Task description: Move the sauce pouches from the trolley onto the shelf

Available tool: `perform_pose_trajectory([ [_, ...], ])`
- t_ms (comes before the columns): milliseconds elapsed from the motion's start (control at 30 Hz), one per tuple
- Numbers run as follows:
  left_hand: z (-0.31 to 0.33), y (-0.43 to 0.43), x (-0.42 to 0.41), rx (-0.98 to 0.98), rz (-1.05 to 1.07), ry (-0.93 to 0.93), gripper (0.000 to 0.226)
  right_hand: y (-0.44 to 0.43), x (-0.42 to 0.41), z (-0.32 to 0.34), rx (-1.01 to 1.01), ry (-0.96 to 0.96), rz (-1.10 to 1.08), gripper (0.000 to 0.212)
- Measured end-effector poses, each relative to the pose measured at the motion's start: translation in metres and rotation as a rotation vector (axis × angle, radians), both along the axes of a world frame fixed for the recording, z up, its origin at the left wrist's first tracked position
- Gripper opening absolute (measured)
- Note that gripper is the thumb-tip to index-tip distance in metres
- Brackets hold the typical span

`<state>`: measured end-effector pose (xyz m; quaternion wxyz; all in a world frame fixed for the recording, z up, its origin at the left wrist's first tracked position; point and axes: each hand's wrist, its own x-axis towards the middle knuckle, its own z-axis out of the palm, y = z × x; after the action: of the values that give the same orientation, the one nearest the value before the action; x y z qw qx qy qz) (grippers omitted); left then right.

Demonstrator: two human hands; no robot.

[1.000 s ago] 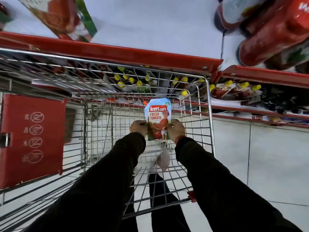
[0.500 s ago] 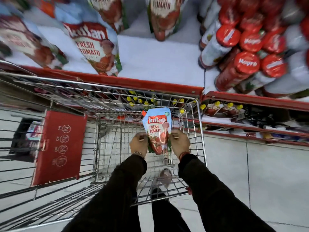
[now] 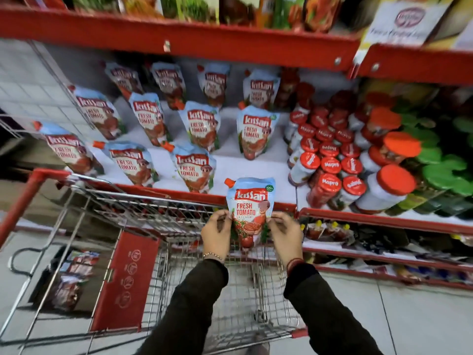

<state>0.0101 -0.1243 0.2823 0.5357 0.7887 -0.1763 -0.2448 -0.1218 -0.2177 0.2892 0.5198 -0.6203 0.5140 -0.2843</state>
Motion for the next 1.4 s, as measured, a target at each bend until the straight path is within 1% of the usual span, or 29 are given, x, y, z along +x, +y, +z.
perform_pose_trajectory([
  [100,0.030,-0.019,0.016,-0.062,0.008,-0.098,0.014,-0.017,0.015,0.030,-0.065,-0.069,-0.037,0.008],
  [200,0.055,-0.040,0.031,-0.078,0.019,-0.199,0.016,-0.035,0.027,0.052,-0.117,-0.087,-0.069,0.010],
  [267,0.067,-0.055,0.039,-0.082,0.032,-0.231,0.015,-0.048,0.034,0.061,-0.133,-0.107,-0.065,0.010],
  [367,0.074,-0.071,0.045,-0.056,0.042,-0.268,0.014,-0.065,0.045,0.062,-0.083,-0.140,-0.071,0.010],
  [467,0.067,-0.086,0.049,-0.002,0.051,-0.319,0.015,-0.077,0.054,0.058,-0.010,-0.195,-0.098,0.008],
  [567,0.058,-0.093,0.047,0.041,0.055,-0.298,0.016,-0.084,0.059,0.048,0.024,-0.203,-0.088,0.006],
  [700,0.047,-0.093,0.046,0.044,0.055,-0.290,0.017,-0.085,0.058,0.030,0.087,-0.215,-0.070,0.003],
  [833,0.046,-0.094,0.047,0.041,0.052,-0.280,0.016,-0.086,0.056,0.024,0.087,-0.220,-0.076,0.004],
  [967,0.044,-0.090,0.045,0.075,0.051,-0.313,0.015,-0.086,0.048,0.021,0.077,-0.202,-0.053,0.007],
  [1067,0.042,-0.086,0.041,0.077,0.060,-0.336,0.017,-0.083,0.044,0.020,0.052,-0.192,-0.049,0.006],
  [1133,0.042,-0.085,0.038,0.073,0.068,-0.318,0.018,-0.080,0.043,0.021,0.029,-0.189,-0.048,0.016],
  [1200,0.042,-0.084,0.037,0.067,0.071,-0.307,0.018,-0.078,0.043,0.022,0.016,-0.181,-0.046,0.021],
  [1267,0.044,-0.084,0.036,0.074,0.067,-0.291,0.018,-0.077,0.042,0.022,0.013,-0.177,-0.043,0.017],
  [1333,0.046,-0.084,0.035,0.072,0.063,-0.266,0.019,-0.078,0.041,0.023,0.022,-0.172,-0.037,0.007],
  [1367,0.048,-0.084,0.034,0.076,0.060,-0.255,0.019,-0.077,0.041,0.024,0.032,-0.160,-0.026,0.007],
  [1400,0.048,-0.084,0.034,0.077,0.056,-0.256,0.020,-0.077,0.040,0.025,0.042,-0.152,-0.013,0.011],
])
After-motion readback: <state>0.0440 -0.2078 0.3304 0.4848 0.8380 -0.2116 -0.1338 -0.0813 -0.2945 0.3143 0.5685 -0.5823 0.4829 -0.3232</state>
